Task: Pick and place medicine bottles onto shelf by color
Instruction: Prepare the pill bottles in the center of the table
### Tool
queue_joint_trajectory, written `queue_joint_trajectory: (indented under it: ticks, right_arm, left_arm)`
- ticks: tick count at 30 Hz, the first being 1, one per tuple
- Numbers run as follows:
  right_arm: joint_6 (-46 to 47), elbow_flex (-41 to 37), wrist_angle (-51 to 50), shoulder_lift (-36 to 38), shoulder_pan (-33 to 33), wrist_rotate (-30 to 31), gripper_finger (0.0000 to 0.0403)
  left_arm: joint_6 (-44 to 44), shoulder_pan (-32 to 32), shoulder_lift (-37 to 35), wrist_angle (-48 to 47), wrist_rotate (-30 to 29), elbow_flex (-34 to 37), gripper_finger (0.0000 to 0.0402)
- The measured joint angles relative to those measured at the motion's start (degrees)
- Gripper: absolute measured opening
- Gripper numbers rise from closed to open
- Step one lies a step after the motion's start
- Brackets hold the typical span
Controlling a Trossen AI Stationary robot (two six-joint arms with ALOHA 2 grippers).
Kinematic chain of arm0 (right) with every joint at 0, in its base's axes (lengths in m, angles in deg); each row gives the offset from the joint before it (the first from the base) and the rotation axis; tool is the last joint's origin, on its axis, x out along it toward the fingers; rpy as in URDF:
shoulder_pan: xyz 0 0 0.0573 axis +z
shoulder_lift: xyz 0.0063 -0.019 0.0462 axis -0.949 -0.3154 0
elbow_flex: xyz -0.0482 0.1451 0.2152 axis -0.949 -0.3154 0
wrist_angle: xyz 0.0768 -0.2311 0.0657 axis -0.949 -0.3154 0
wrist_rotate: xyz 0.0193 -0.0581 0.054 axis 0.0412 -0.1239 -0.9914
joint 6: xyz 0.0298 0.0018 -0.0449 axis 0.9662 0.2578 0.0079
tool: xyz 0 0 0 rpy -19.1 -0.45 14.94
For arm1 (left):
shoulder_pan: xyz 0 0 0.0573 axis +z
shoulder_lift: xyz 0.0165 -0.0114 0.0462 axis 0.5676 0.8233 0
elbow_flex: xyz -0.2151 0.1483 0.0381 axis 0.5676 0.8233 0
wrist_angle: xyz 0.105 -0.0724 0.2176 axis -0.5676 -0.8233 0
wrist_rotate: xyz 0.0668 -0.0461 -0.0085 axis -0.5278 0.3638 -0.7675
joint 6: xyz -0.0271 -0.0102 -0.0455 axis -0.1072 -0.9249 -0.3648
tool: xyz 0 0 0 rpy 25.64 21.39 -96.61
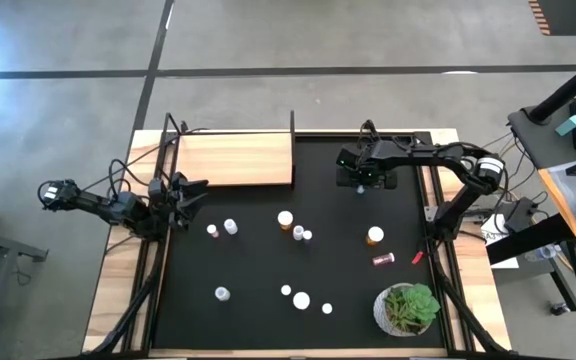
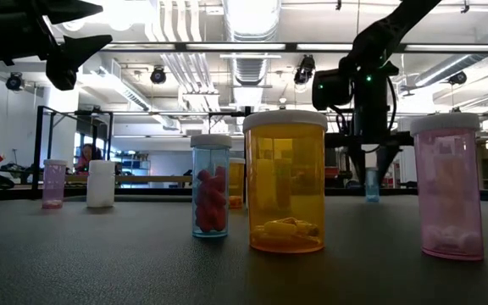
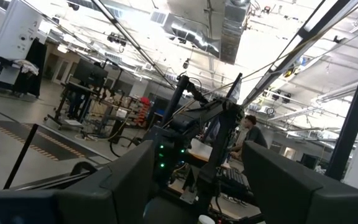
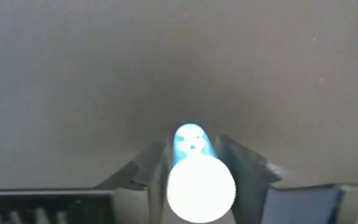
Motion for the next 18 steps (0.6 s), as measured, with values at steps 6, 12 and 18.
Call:
queue_joint_trajectory:
  ticks: [6,12,18]
  right_arm:
    - [0.06,0.23,0.04,0.13,0.35,-3.31,0.0087]
    - [0.08,5.31,-1.11,-0.26,5.04,-2.52,0.0108]
    - [0.93,14.11,-4.62,-4.42,11.15,-0.68,0.01]
  left_arm:
    - [0.02,0.0,0.0,0.02,0.01,0.0,0.0228]
    - [0.02,0.02,0.0,0.02,0.01,0.0,0.0228]
    - [0.0,0.01,0.0,0.02,-0.02,0.0,0.0228]
